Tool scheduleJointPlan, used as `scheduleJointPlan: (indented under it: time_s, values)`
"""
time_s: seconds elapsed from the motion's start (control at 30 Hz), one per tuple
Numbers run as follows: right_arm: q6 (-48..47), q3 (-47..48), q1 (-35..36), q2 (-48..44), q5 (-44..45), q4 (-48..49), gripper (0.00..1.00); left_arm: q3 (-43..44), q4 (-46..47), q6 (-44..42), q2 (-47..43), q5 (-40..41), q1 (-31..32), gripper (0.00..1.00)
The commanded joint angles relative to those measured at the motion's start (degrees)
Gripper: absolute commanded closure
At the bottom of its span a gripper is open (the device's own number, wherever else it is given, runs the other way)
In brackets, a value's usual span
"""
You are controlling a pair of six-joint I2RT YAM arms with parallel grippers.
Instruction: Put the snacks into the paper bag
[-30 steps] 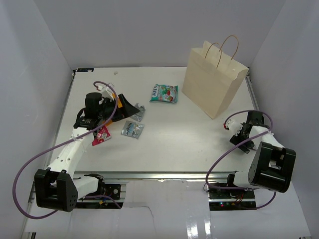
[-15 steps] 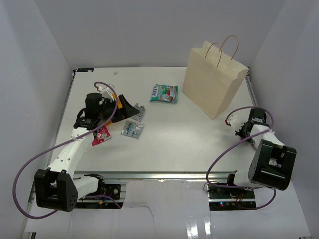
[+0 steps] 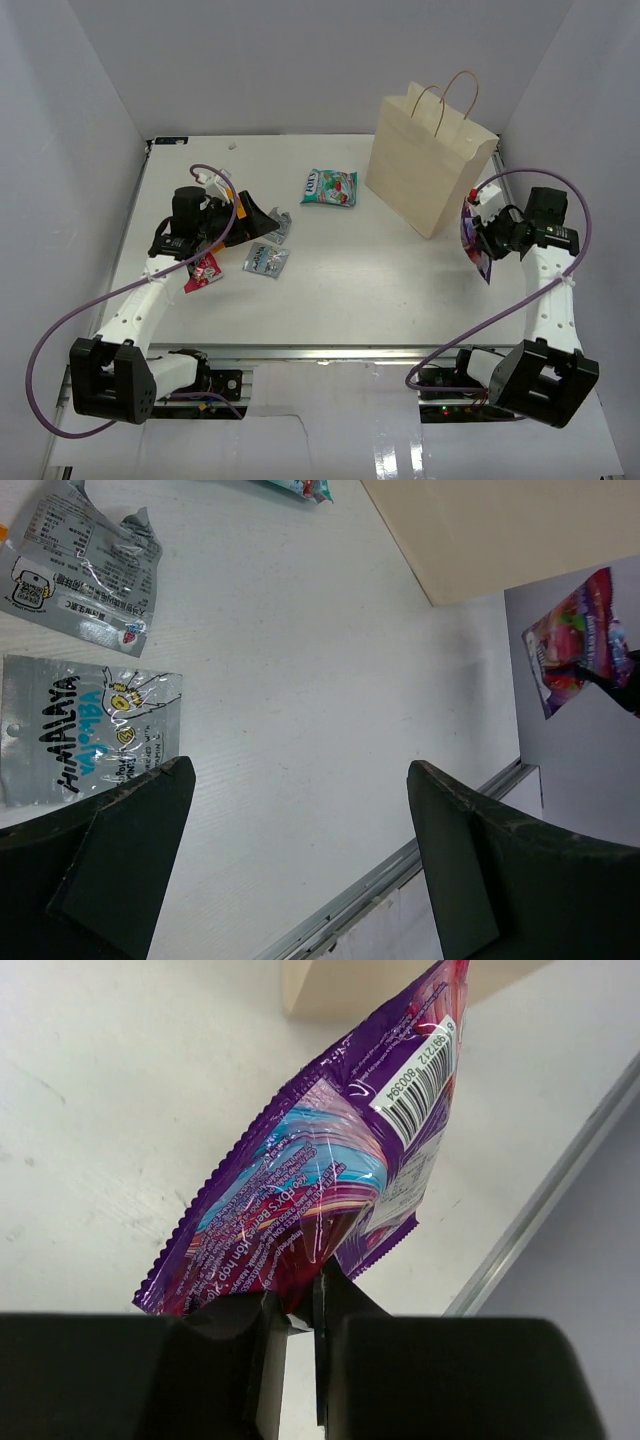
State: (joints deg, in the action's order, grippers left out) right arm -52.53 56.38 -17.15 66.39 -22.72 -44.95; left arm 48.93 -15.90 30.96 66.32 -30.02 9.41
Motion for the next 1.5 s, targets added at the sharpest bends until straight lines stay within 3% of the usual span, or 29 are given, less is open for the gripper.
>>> scheduleJointPlan:
  time_s: [0.0, 0.23, 0.4, 0.5, 0.73, 0.9, 1.07, 1.17, 1.2, 1.3, 1.33, 1.47]
  values:
    - [7.09, 7.06, -0.26, -3.46, -8.82, -0.93, 0.92, 1.96, 0.52, -0.99, -0.06, -0.48, 0.26, 0.02]
    - [17.45, 24.02, -0.34, -1.97, -19.09, 2.31, 0.92, 1.87, 1.31, -1.08, 0.21, -0.48, 0.17, 0.02]
    - [31.56, 37.91, -0.26, 4.09, -30.16, 12.06, 0.92, 1.61, 1.93, -1.08, -0.23, -0.48, 0.17, 0.02]
    - [39.33, 44.07, -0.17, 8.48, -32.39, 19.97, 0.92, 1.08, 1.93, -1.25, -0.84, -0.3, 0.17, 0.02]
    - [51.47, 49.18, 0.1, 17.98, -33.17, 30.08, 0.92, 0.12, 1.93, -1.52, -1.99, 0.4, 0.17, 0.02]
    - [49.9, 46.1, 0.54, 21.14, -37.12, 36.86, 0.9, 0.29, 1.75, -1.6, -2.08, 0.58, 0.17, 0.02]
    - [48.23, 49.61, 0.54, 25.98, -36.78, 37.74, 0.88, 0.64, 1.66, -1.6, -1.55, 0.58, 0.26, 0.02]
    - [46.56, 50.32, 0.54, 27.47, -36.87, 36.69, 0.8, 0.82, 1.75, -1.6, -1.29, 0.58, 0.17, 0.02]
    - [46.12, 50.06, 0.54, 27.65, -37.13, 36.25, 0.7, 0.91, 1.75, -1.34, -1.02, 0.58, 0.26, 0.02]
    - [44.1, 47.95, 0.8, 27.3, -36.7, 35.02, 0.59, 1.7, 2.1, -0.55, 0.46, 0.23, 0.26, 0.02]
    - [43.05, 47.42, 0.97, 26.87, -36.69, 34.67, 0.49, 2.05, 2.45, -0.12, 0.99, 0.31, 0.26, 0.02]
    - [41.81, 45.75, 1.68, 25.72, -36.43, 33.52, 0.42, 4.42, 2.63, 1.56, 4.24, 0.66, 0.26, 0.02]
